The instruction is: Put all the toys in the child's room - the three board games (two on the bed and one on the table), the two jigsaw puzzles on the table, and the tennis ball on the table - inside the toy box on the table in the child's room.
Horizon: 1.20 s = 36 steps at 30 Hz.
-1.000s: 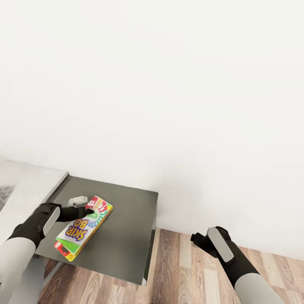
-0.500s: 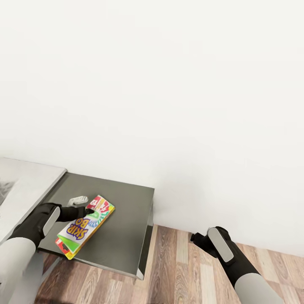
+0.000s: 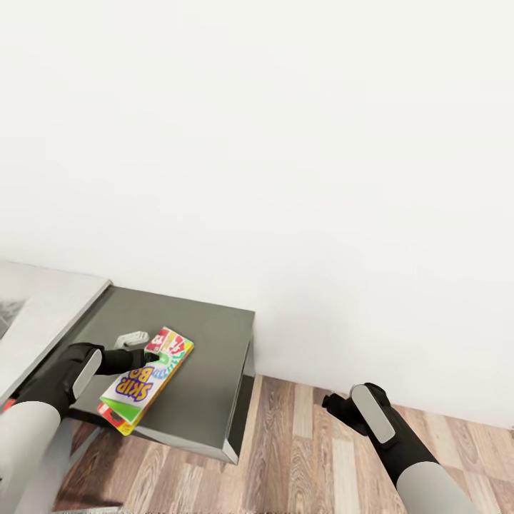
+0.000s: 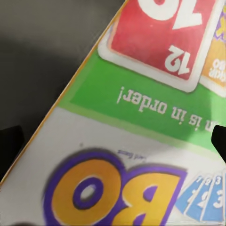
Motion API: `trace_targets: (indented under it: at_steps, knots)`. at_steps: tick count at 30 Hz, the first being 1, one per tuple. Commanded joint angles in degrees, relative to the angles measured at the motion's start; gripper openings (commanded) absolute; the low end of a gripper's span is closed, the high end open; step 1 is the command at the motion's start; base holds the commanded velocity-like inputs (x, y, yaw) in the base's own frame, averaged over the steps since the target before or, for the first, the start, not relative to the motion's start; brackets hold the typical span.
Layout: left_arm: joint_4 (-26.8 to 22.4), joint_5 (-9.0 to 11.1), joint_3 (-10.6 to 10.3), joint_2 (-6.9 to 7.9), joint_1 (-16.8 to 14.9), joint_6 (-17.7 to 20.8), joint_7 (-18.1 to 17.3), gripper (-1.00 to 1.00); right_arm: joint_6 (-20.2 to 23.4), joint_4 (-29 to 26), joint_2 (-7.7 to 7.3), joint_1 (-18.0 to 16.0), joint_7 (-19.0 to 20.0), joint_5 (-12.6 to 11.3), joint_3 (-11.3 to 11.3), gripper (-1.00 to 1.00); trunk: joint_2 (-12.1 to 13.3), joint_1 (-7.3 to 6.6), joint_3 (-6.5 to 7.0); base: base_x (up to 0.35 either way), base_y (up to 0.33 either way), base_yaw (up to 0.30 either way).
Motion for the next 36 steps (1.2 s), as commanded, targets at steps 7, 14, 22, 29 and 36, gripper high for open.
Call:
trace_targets:
  at_steps: [7,14,22,29,36]
  knots:
    - [-0.1,0.3,-0.2,0.02,0.0,0.3,0.0,1.00,0.0,-0.1,-0.02,0.0,-0.6,-0.5,0.3,1.00,-0.1,0.02,-0.10,-0.040,-0.144,0.000]
    - [-0.1,0.3,-0.2,0.00,0.0,0.3,0.0,1.00,0.0,-0.1,-0.05,0.0,-0.6,-0.6,0.4,1.00,-0.1,0.02,-0.10,-0.002,-0.103,0.000]
    - [-0.1,0.3,-0.2,0.07,0.0,0.3,0.0,1.00,0.0,-0.2,0.13,0.0,-0.6,-0.6,0.3,1.00,-0.1,0.02,-0.10,-0.026,-0.099,0.000]
    - [-0.1,0.3,-0.2,0.07,0.0,0.3,0.0,1.00,0.1,-0.4,0.32,-0.1,-0.6,-0.6,0.3,1.00,-0.1,0.02,-0.10,-0.002,-0.008,0.000]
    - [-0.1,0.3,-0.2,0.00,0.0,0.3,0.0,1.00,0.0,-0.4,0.44,-0.1,-0.6,-0.6,0.3,1.00,-0.1,0.02,-0.10,-0.029,-0.028,0.000]
